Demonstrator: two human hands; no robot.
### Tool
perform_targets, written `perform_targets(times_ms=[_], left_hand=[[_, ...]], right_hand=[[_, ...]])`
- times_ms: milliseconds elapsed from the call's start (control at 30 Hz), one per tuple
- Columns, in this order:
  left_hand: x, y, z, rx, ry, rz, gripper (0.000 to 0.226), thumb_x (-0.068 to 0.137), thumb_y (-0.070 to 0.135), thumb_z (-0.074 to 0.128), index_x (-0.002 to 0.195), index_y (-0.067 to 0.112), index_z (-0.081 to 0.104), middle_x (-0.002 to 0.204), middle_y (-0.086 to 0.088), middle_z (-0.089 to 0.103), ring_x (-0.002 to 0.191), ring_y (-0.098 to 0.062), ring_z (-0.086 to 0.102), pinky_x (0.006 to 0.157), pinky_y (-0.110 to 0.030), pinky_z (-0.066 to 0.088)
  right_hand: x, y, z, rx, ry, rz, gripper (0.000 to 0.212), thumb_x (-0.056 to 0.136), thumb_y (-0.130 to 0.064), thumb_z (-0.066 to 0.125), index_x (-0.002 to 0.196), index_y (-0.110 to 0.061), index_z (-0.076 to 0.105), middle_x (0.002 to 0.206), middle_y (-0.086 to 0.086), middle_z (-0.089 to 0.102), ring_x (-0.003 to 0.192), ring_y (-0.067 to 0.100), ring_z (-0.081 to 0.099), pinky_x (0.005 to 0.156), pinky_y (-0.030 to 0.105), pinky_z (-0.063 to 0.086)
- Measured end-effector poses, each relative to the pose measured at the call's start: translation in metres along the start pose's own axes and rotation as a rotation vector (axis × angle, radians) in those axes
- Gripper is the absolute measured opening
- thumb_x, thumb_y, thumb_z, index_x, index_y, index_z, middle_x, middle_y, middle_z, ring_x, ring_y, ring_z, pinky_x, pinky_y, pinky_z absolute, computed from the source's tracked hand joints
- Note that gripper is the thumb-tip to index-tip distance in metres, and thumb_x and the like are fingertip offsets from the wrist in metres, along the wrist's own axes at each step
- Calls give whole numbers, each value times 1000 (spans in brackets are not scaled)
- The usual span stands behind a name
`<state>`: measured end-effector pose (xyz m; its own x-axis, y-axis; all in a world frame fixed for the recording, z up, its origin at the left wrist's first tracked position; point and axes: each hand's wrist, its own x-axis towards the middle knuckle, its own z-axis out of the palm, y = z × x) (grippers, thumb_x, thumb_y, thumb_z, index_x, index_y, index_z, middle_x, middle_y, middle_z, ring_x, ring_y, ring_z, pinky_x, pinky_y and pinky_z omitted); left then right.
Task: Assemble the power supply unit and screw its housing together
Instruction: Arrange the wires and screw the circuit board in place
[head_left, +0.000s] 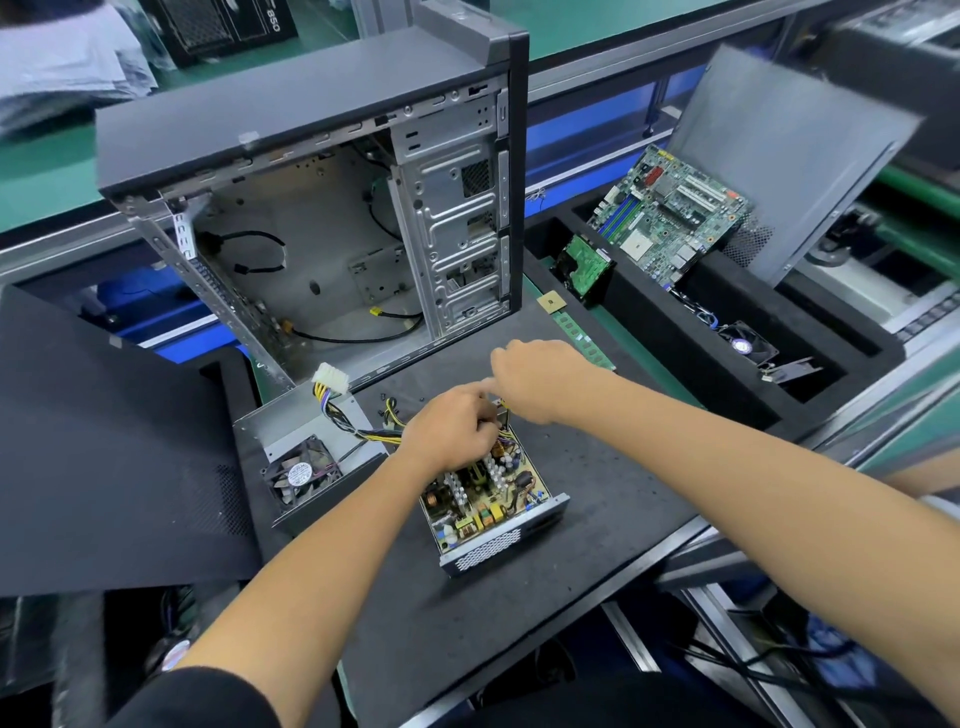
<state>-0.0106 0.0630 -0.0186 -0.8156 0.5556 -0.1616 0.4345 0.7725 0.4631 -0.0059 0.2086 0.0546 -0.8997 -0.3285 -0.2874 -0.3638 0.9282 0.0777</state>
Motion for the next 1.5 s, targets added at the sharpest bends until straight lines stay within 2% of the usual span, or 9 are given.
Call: perform_targets(times_ms=[100,200,433,667,900,1033,1233,1333,1500], left_hand=[[1,-2,1,2,23,14,24,80,16,48,82,10,72,96,-2,58,81,-26,57,71,-36,50],[1,-2,2,4,29,29,23,82,16,49,79,11,71,92,-2,56,78,-26,55,70,-39,50],[-2,1,0,-72,9,-26,36,73,27,40,90,8,65,92,-4,63,77,-25,57,73,-42,51],[2,-2,2,7,25,24,28,78,20,44,76,8,70,92,-4,56,80,-24,55,72,-40,50],[0,-5,-2,-105,13,22,26,76,15,50,81,12,76,91,1,62,78,-20,57,73,-34,48],[0,-6,-11,-290,83,-67,21,74,15,53,66,7,71,82,-6,71,77,-25,63,71,-36,51],[11,-32,-48,-313,208,-337,22,85,8,55,66,11,67,74,-4,68,72,-22,60,67,-33,46],[13,-57,-57,-173,243,-498,22,85,3,49,65,5,57,74,-15,59,71,-27,50,69,-32,34],[17,-72,-53,-36,136,-516,21,84,1,53,72,5,71,86,-12,71,84,-28,63,74,-33,51]], right_hand=[[-2,1,-3,82,-56,-60,19,95,-13,47,111,-7,38,126,16,32,54,21,40,46,31,26],[-3,4,-6,85,-61,-97,22,87,1,52,107,-7,46,120,14,35,54,19,40,46,28,27],[-2,-4,-5,55,-2,-32,13,89,1,50,100,-5,52,112,16,39,52,16,38,43,26,26],[0,0,1,125,14,-42,7,91,-6,54,96,-7,50,110,15,39,63,22,54,50,27,34],[5,9,7,516,13,65,18,91,-11,59,108,-9,55,104,5,45,75,18,46,66,29,40],[3,16,1,688,2,117,22,85,-21,71,89,0,65,87,16,72,68,24,66,69,34,56],[11,25,-28,656,245,159,38,91,-33,62,67,-14,39,67,2,44,60,16,41,51,27,30],[22,18,-41,672,372,120,31,90,-29,63,73,-12,43,74,3,45,65,18,44,55,29,32],[38,0,-30,714,338,48,13,95,-22,56,94,-10,52,99,5,43,79,24,51,69,30,36]])
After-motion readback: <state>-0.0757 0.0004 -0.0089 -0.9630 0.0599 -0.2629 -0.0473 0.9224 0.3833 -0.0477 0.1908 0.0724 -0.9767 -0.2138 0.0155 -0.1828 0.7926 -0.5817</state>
